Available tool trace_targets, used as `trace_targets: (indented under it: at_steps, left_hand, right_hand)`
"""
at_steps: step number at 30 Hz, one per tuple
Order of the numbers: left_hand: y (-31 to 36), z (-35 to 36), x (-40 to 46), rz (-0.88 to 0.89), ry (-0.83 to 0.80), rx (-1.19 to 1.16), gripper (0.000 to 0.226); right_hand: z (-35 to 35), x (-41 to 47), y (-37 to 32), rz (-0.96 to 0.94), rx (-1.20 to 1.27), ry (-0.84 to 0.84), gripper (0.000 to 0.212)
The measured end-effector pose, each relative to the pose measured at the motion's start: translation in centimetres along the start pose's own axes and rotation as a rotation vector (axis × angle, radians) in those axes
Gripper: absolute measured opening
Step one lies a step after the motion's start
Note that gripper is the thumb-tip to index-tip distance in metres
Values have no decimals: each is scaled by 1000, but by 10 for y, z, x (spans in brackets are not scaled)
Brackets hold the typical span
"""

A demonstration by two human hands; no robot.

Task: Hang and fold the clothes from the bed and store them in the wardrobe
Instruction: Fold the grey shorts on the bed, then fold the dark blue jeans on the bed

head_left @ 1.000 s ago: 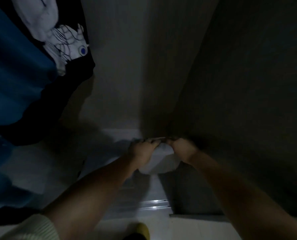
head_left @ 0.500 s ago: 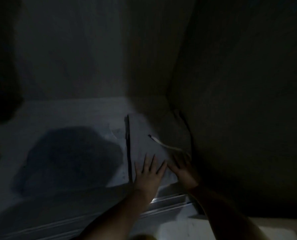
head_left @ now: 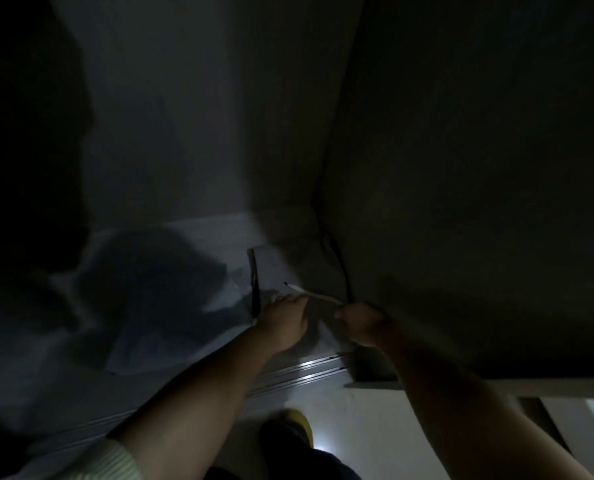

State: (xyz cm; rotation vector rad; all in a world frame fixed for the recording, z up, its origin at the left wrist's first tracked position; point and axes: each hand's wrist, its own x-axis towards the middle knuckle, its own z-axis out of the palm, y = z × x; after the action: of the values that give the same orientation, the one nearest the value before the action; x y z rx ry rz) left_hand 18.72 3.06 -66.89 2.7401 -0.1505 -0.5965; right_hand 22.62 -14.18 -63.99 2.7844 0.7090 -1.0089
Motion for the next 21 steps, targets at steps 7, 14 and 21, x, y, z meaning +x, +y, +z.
trace_targets:
  at_steps: [7,14,21]
  left_hand:
    - [78,-192,-101,28,46,-58,25]
    - [141,-307,-216,117,92,60,24]
    - [202,-335,-276,280,122,192,25]
  right_hand:
    - [-146,-158,-24,-6,-72,101,35]
    - [-219,-295,-84,70,92,344,34]
    - [-215,-386,-81,129,78,484,29]
